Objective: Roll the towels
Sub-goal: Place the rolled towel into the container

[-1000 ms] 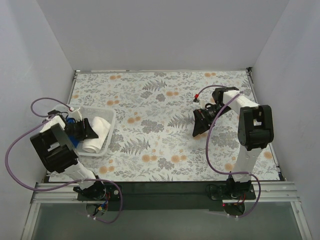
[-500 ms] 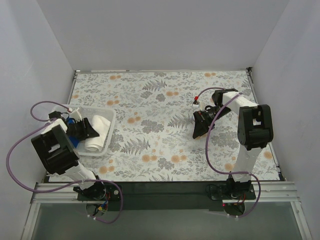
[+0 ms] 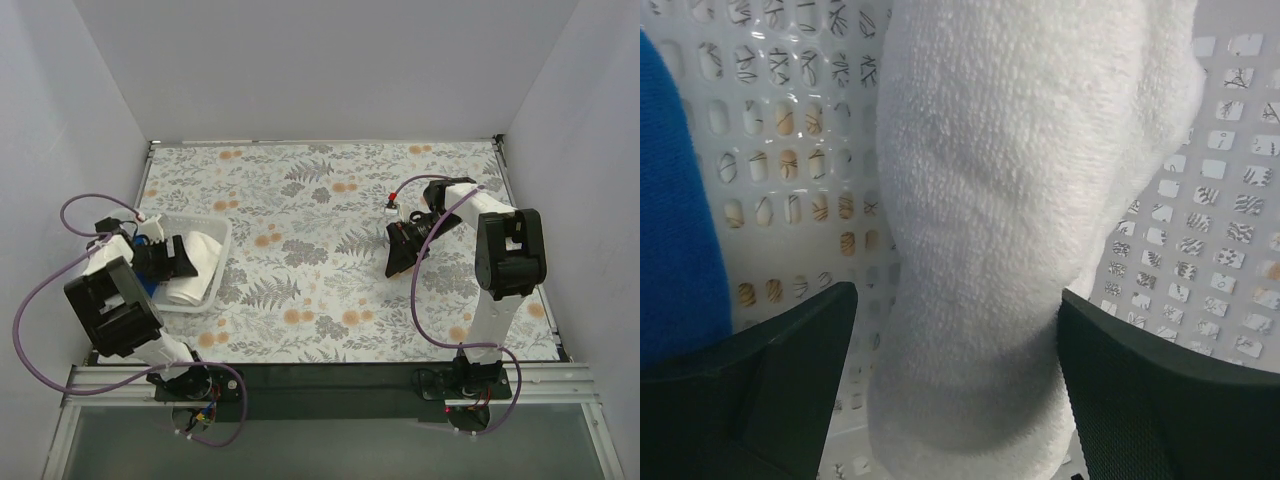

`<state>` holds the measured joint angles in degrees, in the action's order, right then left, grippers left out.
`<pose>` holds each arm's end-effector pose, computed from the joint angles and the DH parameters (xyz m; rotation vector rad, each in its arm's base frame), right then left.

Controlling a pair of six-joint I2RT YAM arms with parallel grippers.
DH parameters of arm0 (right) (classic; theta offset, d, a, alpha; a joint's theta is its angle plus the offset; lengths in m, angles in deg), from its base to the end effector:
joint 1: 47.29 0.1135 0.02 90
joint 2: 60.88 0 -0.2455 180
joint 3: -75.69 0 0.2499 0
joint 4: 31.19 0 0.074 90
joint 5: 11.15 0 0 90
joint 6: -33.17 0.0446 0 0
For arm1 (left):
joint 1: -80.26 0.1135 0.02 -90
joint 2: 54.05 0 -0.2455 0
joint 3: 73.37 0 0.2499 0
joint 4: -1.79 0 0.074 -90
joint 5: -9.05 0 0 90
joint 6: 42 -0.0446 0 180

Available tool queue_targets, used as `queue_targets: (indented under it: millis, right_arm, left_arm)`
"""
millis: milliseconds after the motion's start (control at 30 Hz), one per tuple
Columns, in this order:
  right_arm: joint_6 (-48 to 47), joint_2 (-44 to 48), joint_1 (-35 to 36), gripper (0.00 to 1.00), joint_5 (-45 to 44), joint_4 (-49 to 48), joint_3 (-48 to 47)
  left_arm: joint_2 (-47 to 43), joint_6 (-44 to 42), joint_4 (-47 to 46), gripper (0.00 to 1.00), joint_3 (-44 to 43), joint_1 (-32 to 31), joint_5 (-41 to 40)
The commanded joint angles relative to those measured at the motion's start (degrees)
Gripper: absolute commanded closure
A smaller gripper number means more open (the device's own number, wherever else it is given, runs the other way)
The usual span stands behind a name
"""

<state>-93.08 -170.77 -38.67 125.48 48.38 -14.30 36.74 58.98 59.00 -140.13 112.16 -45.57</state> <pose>0.3128 0.0802 0.1561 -0.9895 2.6620 1.2439 0.2415 0.1199 0.1481 -0.9480 2.5988 -0.8289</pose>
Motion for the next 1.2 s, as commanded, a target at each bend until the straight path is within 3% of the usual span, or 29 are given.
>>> queue_targets:
  millis: [0, 200, 233, 300, 400, 500, 733, 900, 1167]
  right_arm:
    - [-0.9, 0.3, -0.4, 0.01, 1.5, 0.6, -1.2]
    - [-0.8, 1.6, -0.4, 0.01, 1.2, 0.7, -2.1]
    - [-0.7, 2.2, -0.4, 0.01, 0.9, 0.7, -2.6]
    - [-0.3, 2.8, -0.3, 0.01, 0.8, 0.8, -3.0]
    - [0.0, 4.1, -0.4, 0.01, 0.1, 0.6, -4.1]
    - [1.4, 6.2, -0.4, 0.01, -0.8, -0.1, -5.5]
    - [10.9, 15.8, -2.1, 0.01, -8.6, -6.9, -6.8]
    - [16.6, 22.8, -2.3, 0.01, -16.1, -12.6, -2.3]
    - [18.1, 32.2, -2.2, 0.01, -16.4, -18.6, 9.1]
  left_arm:
    - [-4.2, -3.2, 2.7, 0.27, -3.3, 0.1, -4.3]
    - [-8.4, -5.3, 5.7, 0.24, -10.8, -0.8, -5.9]
    - [-9.7, -5.8, 6.1, 0.02, -11.6, -1.4, -6.1]
    - [-11.0, -6.6, 6.5, 0.02, -14.3, -2.5, -7.4]
    - [-12.9, -8.7, 6.9, 0.02, -19.3, -7.8, -9.6]
    - [-12.3, -8.3, 8.3, 0.02, -26.3, -18.0, -14.4]
    - [-1.8, -4.7, 9.5, 0.02, -40.5, -38.5, -13.9]
    - [3.2, 0.1, 3.9, 0.02, -40.0, -46.7, -20.0]
    - [5.4, 2.6, -2.4, 0.02, -31.3, -56.2, -26.0]
